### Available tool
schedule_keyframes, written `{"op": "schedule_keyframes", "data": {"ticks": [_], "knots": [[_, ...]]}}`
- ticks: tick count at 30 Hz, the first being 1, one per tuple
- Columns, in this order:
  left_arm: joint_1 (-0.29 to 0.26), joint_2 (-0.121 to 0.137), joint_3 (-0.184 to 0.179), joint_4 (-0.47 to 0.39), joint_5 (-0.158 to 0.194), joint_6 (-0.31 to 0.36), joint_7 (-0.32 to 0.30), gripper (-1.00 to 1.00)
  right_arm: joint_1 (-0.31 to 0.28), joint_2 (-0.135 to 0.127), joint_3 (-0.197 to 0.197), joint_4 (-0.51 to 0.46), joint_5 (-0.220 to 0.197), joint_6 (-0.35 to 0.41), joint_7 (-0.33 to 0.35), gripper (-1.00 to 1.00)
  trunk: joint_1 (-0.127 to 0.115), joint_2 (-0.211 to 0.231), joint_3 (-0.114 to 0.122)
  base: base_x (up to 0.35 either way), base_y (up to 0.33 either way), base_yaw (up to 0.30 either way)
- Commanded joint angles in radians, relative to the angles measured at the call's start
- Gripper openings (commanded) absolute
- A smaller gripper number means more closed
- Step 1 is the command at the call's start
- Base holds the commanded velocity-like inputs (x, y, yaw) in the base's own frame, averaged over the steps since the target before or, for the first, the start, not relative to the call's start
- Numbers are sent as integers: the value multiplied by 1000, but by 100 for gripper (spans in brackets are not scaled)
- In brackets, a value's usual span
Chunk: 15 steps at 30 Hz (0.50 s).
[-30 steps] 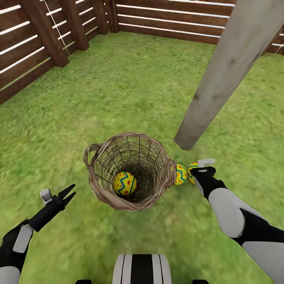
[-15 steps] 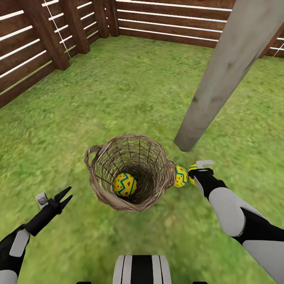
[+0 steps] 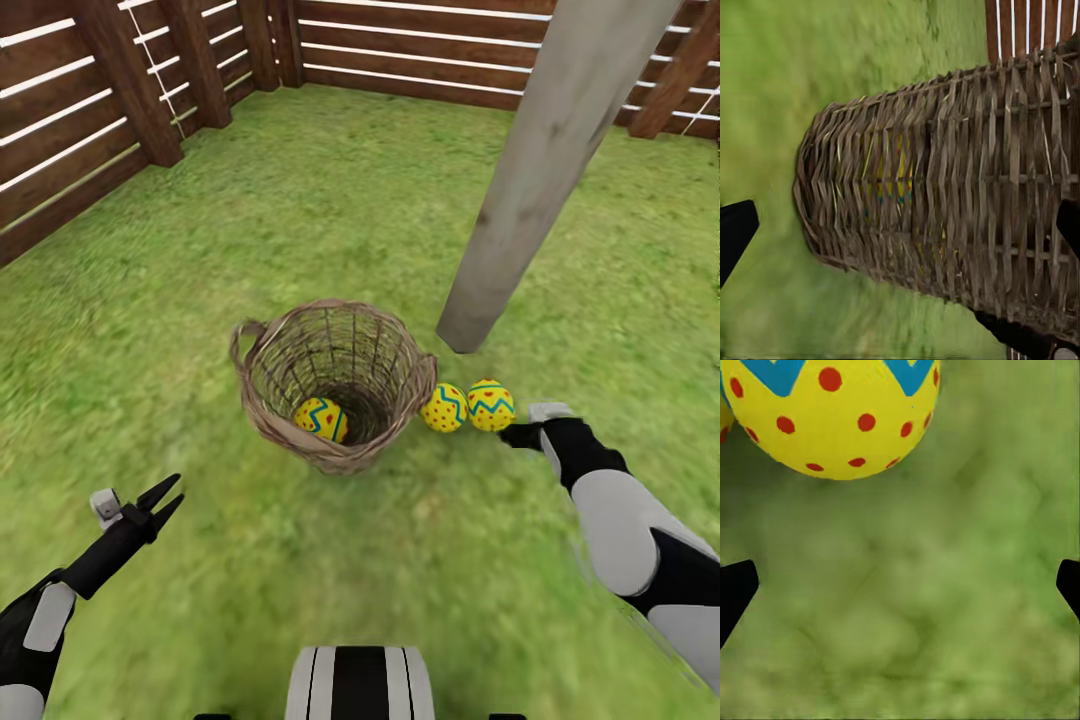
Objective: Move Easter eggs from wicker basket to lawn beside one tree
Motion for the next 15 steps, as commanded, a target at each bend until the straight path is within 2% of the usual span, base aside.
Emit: {"op": "schedule_keyframes", "data": {"ticks": [1,2,4,5,7,9,10,11,12,13,14,15], "knots": [[-1,0,0,1,3,8,-2,100,1,-48,-9,-13,7,79,181,100,-1,0,-1,-239,0,0],[-1,-1,-1,0,3,8,-2,100,2,-102,-9,-16,8,129,331,100,-1,0,-1,-96,0,0],[-1,-4,-1,-1,5,8,-3,100,4,-182,-9,-15,5,196,541,100,-1,0,-1,-28,0,0],[-1,-6,-1,-1,5,7,-4,100,12,-232,-9,-12,8,214,731,100,-1,0,-1,-3,0,0],[-1,-7,-1,0,5,7,-5,100,24,-292,-9,-16,6,222,934,100,-1,0,-1,-1,0,0],[-1,-7,-1,0,5,7,-5,100,26,-326,-10,-17,5,232,1078,100,-1,0,-1,0,0,0],[-1,-5,0,-1,6,7,-5,100,27,-343,-11,-18,-6,233,1217,100,-1,0,-1,0,0,0],[-1,-4,1,-1,6,7,-6,100,27,-354,-11,-18,-17,234,1313,100,-1,0,-1,0,0,0],[-1,-3,1,-1,6,7,-6,100,27,-375,-11,-17,-32,240,1390,100,-1,0,-1,0,0,0],[-1,-3,1,-1,7,7,-9,100,27,-389,-11,-16,-71,251,1418,100,-1,0,-1,0,0,0],[-1,-2,5,0,6,11,-9,100,28,-400,-11,-14,-114,256,1422,100,-1,0,3,0,0,0],[-1,-2,5,0,5,15,-7,100,28,-401,-11,-14,-125,258,1422,100,-2,0,7,0,0,0]]}}
